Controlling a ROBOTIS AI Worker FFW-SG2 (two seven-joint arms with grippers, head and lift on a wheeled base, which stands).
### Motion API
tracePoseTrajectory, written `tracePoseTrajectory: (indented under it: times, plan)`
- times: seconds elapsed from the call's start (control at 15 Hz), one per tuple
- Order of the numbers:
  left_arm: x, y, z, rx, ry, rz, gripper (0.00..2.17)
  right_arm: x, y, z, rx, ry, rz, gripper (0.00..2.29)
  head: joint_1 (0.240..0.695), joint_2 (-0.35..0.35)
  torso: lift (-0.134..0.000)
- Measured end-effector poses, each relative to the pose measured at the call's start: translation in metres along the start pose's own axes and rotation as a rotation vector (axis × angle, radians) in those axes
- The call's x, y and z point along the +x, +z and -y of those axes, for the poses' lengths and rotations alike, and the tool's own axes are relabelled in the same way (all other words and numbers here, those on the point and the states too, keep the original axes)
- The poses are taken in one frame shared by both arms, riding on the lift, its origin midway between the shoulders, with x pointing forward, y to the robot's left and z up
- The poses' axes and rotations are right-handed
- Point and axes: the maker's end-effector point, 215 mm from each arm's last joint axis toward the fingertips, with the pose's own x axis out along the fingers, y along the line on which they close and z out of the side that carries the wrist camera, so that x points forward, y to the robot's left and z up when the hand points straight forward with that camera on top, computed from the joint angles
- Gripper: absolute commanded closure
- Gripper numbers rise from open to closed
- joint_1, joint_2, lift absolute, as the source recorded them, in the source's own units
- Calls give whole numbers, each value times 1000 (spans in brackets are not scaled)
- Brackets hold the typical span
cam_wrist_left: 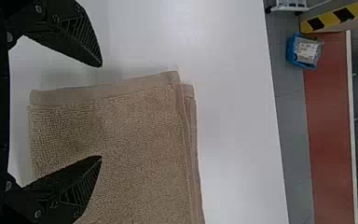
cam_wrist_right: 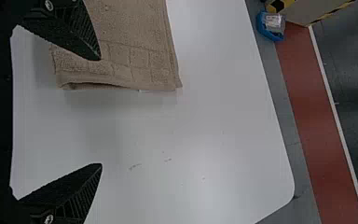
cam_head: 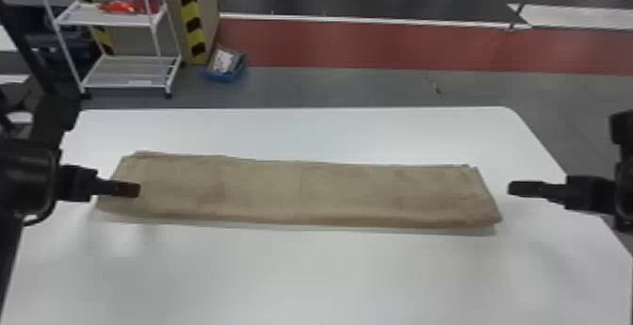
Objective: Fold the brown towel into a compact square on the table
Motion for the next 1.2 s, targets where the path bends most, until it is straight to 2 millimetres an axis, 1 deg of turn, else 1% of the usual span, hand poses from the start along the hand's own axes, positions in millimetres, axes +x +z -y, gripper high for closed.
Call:
tracePoseTrajectory:
  times: [0.13,0.2,0.27,0.33,0.4,0.47,0.6,0.8,0.93,1.07,1.2]
  plan:
    - [0,-6,6,-33,-25,-22,343,1,-2,0,-2,0,-2,70,695,-76,-125]
    - [0,-8,8,-45,-34,-30,491,1,-3,1,-2,0,-4,70,695,-78,-125]
    - [0,-10,10,-54,-47,-37,738,1,-5,2,-1,-1,-5,70,695,-80,-125]
    - [0,-11,13,-59,-59,-40,1028,1,-5,3,-1,-2,-6,70,695,-83,-125]
    - [-1,-11,16,-64,-75,-39,1355,0,-6,4,0,-3,-6,70,695,-87,-125]
    - [-1,-11,18,-69,-87,-36,1740,0,-6,5,1,-4,-6,73,695,-90,-125]
    - [-2,-12,20,-75,-97,-31,2145,0,-7,6,2,-5,-6,73,695,-95,-125]
    - [-7,-14,24,-78,-114,-23,2142,0,-8,6,4,-4,-8,73,695,-98,-125]
    - [-15,-12,24,-77,-127,-2,2142,0,-9,6,6,-4,-10,73,695,-99,-125]
    - [-31,-11,18,-86,-151,35,2142,0,-11,7,7,-5,-11,76,695,-96,-125]
    - [-50,-15,8,-78,-154,65,2142,0,-11,7,7,-5,-12,76,695,-85,-125]
